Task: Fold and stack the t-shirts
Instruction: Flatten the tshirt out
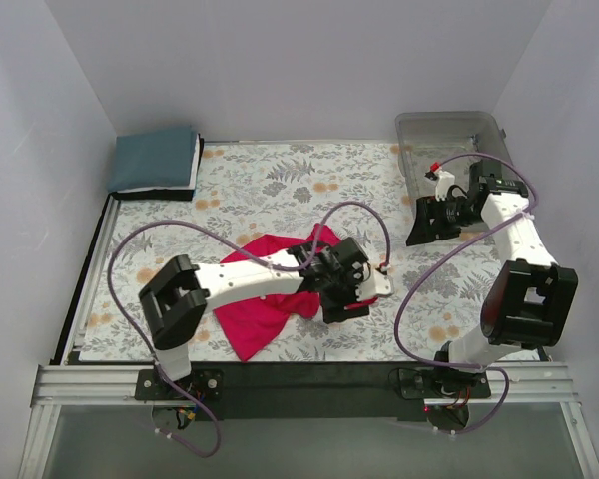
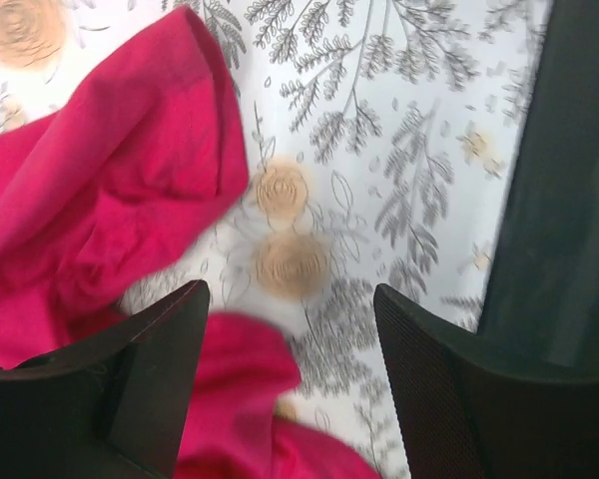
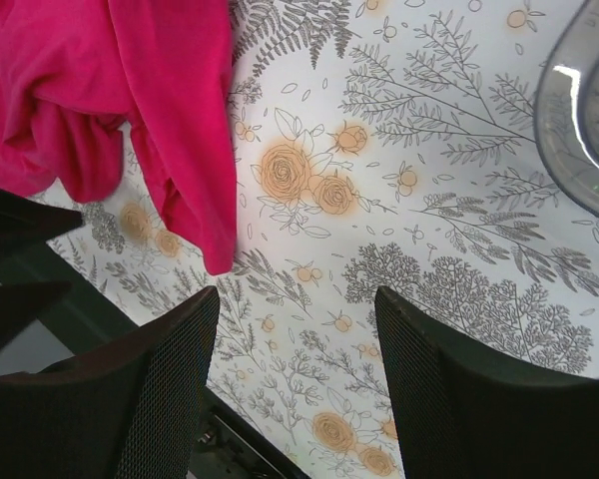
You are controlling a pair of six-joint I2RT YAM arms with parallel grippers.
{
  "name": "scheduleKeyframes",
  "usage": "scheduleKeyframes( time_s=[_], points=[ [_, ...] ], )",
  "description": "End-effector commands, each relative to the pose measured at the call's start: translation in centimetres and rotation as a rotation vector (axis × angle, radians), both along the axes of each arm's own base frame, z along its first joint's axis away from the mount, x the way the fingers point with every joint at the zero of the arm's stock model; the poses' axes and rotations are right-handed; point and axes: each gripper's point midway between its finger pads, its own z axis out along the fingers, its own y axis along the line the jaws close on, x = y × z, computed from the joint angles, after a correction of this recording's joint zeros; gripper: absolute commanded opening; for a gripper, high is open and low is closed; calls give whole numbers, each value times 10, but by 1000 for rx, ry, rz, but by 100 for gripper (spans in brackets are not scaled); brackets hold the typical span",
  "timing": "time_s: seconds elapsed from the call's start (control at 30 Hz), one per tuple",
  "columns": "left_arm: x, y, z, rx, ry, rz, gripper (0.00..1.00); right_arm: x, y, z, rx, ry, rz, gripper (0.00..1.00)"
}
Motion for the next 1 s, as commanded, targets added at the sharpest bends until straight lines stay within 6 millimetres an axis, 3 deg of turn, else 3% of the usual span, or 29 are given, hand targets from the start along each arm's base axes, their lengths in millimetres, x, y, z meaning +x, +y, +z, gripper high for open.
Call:
scheduleKeyframes(
  time_s=[0.0, 0.17, 0.43, 0.53, 0.57, 0.6, 0.63, 0.73, 0.8, 0.83, 0.9, 0.93, 0.97],
  points=[
    [28, -26, -12, 4, -113, 9, 66, -14, 1, 21, 31, -32, 15, 70],
    [46, -41, -36, 11, -165, 24, 65, -18, -10, 25, 35, -34, 1, 70],
    [54, -36, -73, 56, -202, 15, 53, -20, -16, 31, 46, -44, -2, 70],
    [56, -41, -77, 25, -177, 38, 30, -21, -19, 30, 45, -39, -9, 71],
    [57, -44, -75, 13, -171, 46, 23, -21, -19, 31, 46, -41, -12, 71],
    [62, -48, -67, -12, -166, 72, 7, -20, -20, 33, 43, -49, -14, 70],
    [64, -50, -61, -29, -164, 83, 1, -20, -22, 34, 40, -53, -18, 70],
    [78, -58, -10, -129, -179, 143, 0, -19, -27, 37, 30, -61, -21, 71],
    [91, -57, 44, -231, -162, 189, 0, -19, -27, 38, 33, -66, -20, 71],
    [97, -58, 85, -295, -134, 234, 0, -18, -26, 39, 38, -65, -18, 71],
    [121, -39, 169, -463, -114, 293, 0, -18, -24, 41, 55, -72, -11, 70],
    [126, -22, 187, -489, -71, 346, 0, -18, -23, 42, 61, -77, -10, 71],
    [129, -1, 223, -555, -83, 371, 0, -17, -20, 45, 78, -91, -4, 70]
  ],
)
